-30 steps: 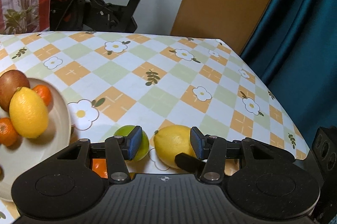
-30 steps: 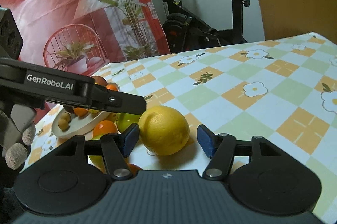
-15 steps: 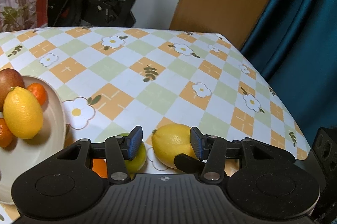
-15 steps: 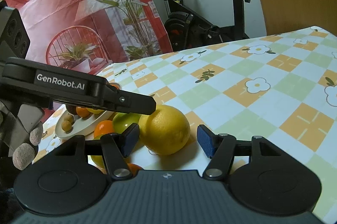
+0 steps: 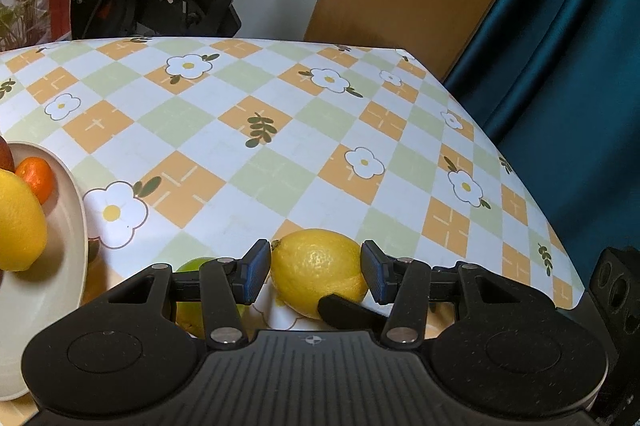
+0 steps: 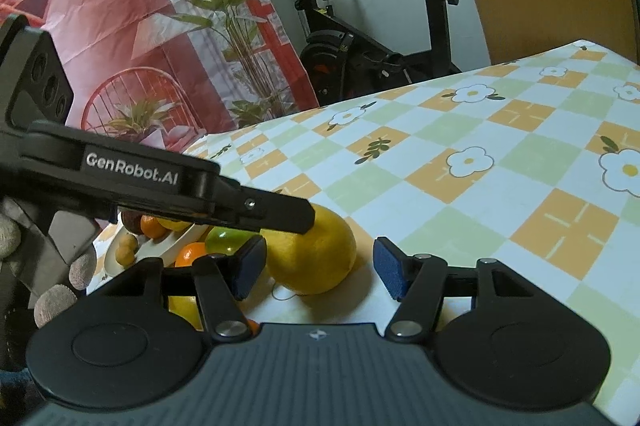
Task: Organize fruits
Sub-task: 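Close the left gripper on the large lemon while the right gripper clamps it too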
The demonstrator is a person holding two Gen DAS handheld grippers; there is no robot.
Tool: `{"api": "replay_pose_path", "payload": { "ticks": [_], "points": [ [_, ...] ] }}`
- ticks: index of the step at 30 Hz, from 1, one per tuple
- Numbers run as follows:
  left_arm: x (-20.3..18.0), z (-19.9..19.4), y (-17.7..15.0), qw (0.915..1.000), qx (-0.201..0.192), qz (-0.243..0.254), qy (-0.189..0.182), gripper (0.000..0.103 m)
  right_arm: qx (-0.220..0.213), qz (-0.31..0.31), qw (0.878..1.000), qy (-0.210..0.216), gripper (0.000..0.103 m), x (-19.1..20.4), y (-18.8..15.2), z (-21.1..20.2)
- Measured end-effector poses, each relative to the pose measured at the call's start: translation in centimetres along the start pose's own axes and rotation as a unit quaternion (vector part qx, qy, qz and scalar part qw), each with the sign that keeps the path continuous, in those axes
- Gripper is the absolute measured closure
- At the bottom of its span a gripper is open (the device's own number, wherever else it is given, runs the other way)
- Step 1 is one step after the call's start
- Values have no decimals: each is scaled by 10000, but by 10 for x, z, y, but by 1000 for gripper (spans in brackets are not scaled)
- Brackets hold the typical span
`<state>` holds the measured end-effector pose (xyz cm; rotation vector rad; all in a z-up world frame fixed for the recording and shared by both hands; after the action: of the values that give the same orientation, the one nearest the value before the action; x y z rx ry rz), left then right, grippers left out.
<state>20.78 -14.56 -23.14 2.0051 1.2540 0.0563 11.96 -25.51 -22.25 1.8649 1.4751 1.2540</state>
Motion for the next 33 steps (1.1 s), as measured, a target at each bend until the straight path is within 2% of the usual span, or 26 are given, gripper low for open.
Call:
{"api": "replay_pose_path", "payload": {
  "ticks": [18,24,33],
  "points": [
    [-12,6,1,9997,-79,239,78,52,254,-211,9994,-49,41,7,-1,17],
    [-8,5,-2,10000,-10,-56,35,51,254,-165,9995,-54,42,6,-1,16],
    [-8,9,-4,9998,74,-173,32,46,251,-91,9996,-25,42,2,1,18]
  ]
}}
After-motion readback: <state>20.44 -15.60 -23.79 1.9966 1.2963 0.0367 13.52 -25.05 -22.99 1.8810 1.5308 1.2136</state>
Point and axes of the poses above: each gripper's, at about its wrist camera, not at the fingertips, and z roughly the way its jaws point, x to its left, y to its top, the point moved 7 cm from there along z, roughly the way its jaws point, and after that the axes turned 3 degrees about -y, right-handed, at the moved point
